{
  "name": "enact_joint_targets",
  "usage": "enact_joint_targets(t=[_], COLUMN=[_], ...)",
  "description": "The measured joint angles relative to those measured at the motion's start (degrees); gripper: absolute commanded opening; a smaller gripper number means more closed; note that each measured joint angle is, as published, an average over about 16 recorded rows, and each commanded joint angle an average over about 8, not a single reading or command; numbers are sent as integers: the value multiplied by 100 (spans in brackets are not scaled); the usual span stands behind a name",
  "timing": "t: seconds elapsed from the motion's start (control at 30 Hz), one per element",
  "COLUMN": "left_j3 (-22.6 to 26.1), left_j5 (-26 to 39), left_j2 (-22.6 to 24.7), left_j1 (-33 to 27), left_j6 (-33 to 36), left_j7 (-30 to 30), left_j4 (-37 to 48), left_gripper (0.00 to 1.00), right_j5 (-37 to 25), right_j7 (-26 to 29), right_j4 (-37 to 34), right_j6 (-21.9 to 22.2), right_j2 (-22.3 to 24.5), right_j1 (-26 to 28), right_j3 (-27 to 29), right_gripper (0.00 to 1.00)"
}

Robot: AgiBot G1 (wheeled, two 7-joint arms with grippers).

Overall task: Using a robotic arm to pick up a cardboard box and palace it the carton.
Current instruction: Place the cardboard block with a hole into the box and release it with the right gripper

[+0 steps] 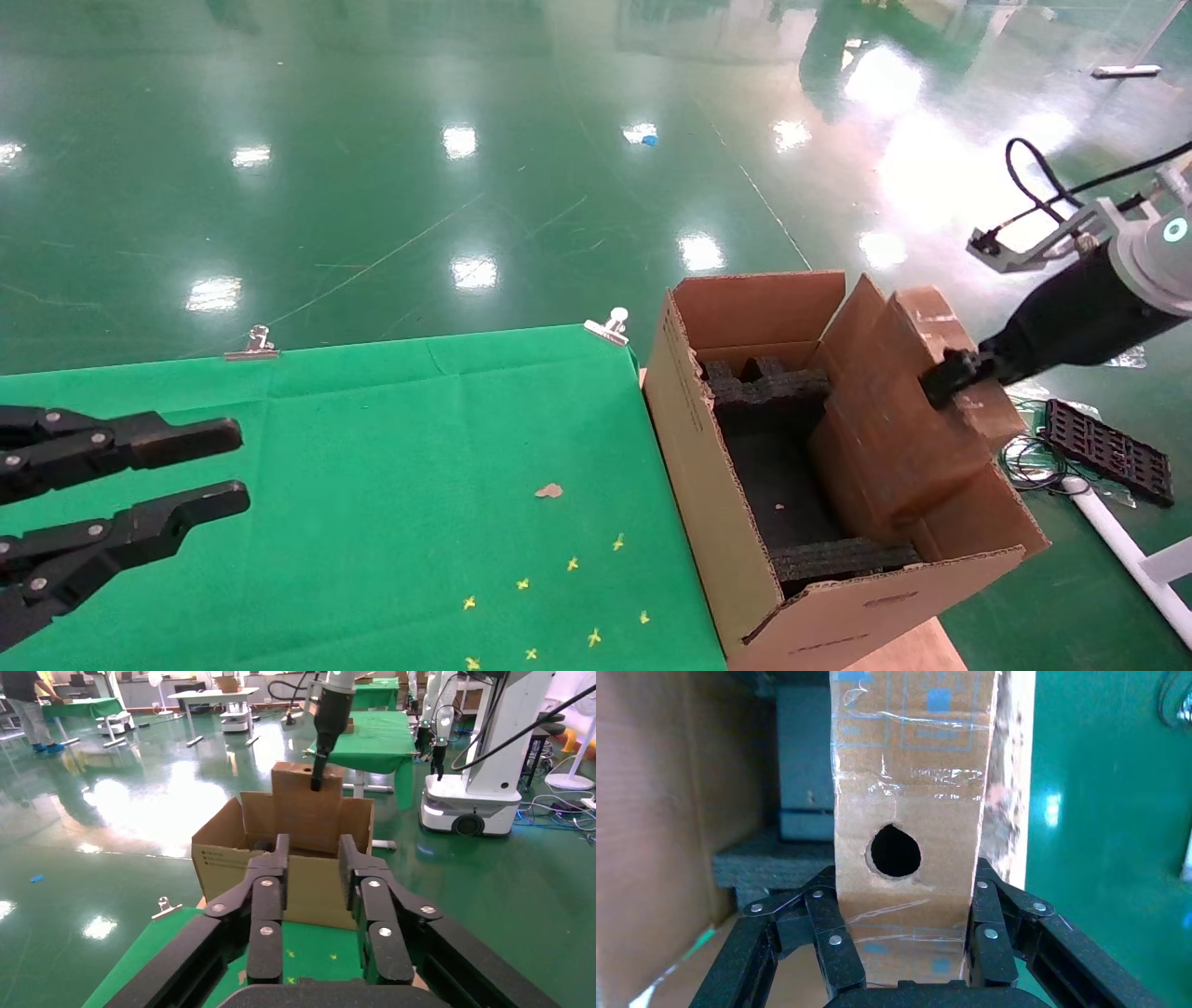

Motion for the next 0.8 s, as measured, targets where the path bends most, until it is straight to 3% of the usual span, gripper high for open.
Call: enact_joint_targets(t=[0.37,0.8], left_j3=[4,8], left_j5=[-3,-6], left_j2=[-2,-3], left_j1=[-1,-2], left_j6=[-2,-4], left_j7=[2,4], left_j4=[0,0], left_gripper=[100,100], right_j5=[23,301], right_j7=[84,174], right_j4=[-272,-366], right_j6=[269,1047], right_j2=[-104,-209], right_j1=[-553,-1501], right_j3=[7,196], right_gripper=[0,0])
